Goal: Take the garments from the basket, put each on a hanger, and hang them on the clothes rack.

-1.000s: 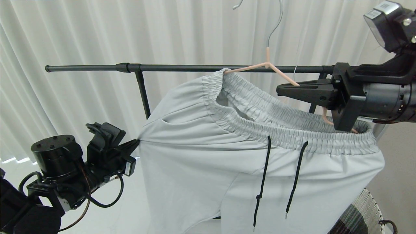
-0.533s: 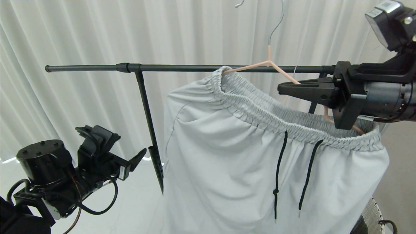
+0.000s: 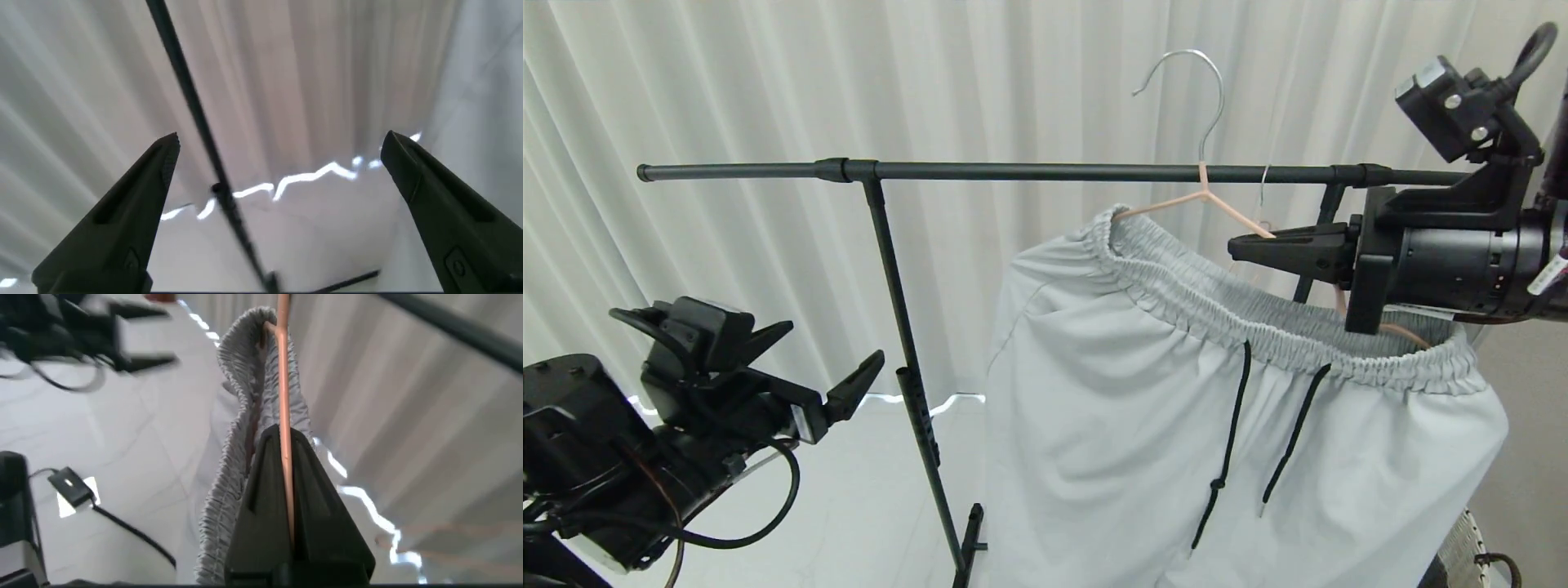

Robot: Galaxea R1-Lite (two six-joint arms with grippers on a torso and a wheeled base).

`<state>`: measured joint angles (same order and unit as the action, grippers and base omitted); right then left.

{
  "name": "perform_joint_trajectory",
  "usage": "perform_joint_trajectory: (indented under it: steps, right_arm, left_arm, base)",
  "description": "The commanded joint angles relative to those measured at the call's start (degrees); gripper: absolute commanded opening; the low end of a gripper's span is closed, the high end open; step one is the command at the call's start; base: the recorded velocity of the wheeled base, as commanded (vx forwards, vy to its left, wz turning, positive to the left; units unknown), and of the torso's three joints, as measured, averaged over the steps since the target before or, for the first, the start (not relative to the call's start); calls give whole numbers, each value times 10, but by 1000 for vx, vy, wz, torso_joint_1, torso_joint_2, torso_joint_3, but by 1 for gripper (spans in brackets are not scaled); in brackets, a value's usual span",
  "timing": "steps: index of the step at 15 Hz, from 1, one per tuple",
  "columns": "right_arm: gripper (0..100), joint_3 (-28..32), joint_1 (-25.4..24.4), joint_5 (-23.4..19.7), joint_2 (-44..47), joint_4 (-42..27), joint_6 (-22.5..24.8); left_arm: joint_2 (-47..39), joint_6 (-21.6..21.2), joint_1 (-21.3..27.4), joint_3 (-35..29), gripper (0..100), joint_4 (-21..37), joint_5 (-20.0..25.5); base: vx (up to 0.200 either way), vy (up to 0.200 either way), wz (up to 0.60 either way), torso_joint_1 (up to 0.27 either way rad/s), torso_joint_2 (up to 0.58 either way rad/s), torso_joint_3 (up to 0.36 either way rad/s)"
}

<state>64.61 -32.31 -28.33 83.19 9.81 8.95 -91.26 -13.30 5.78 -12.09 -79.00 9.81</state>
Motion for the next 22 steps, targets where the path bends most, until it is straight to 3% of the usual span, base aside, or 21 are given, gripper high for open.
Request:
perform_joint_trajectory:
  steps: [1,3,5,8,10,14,22]
  right_arm:
    - [0,0,0,20,8,-4,-11]
    - [0,-6,0,53,20,-4,-41]
    - [0,-19,0,83,21,-2,-64]
    - [0,-23,0,111,22,-1,-101]
    - [0,-22,2,119,22,0,-111]
    - [0,-48,9,125,31,4,-111]
    - [0,-93,18,130,36,100,-126]
  left_arm:
    - [103,38,12,-5,100,82,-5]
    - [160,50,11,-44,100,228,-62]
    - [182,64,11,-59,100,296,-141]
    - [185,83,11,-36,100,296,-157]
    - [187,82,12,-6,100,295,-155]
    - [188,74,14,-3,100,292,-154]
    - [191,77,16,-3,100,285,-153]
  base:
    - [0,0,0,0,0,0]
    - [0,0,0,0,0,0]
    - [0,0,0,0,0,0]
    - [0,0,0,0,0,0]
    - [0,0,0,0,0,0]
    - [0,0,0,0,0,0]
    - [0,0,0,0,0,0]
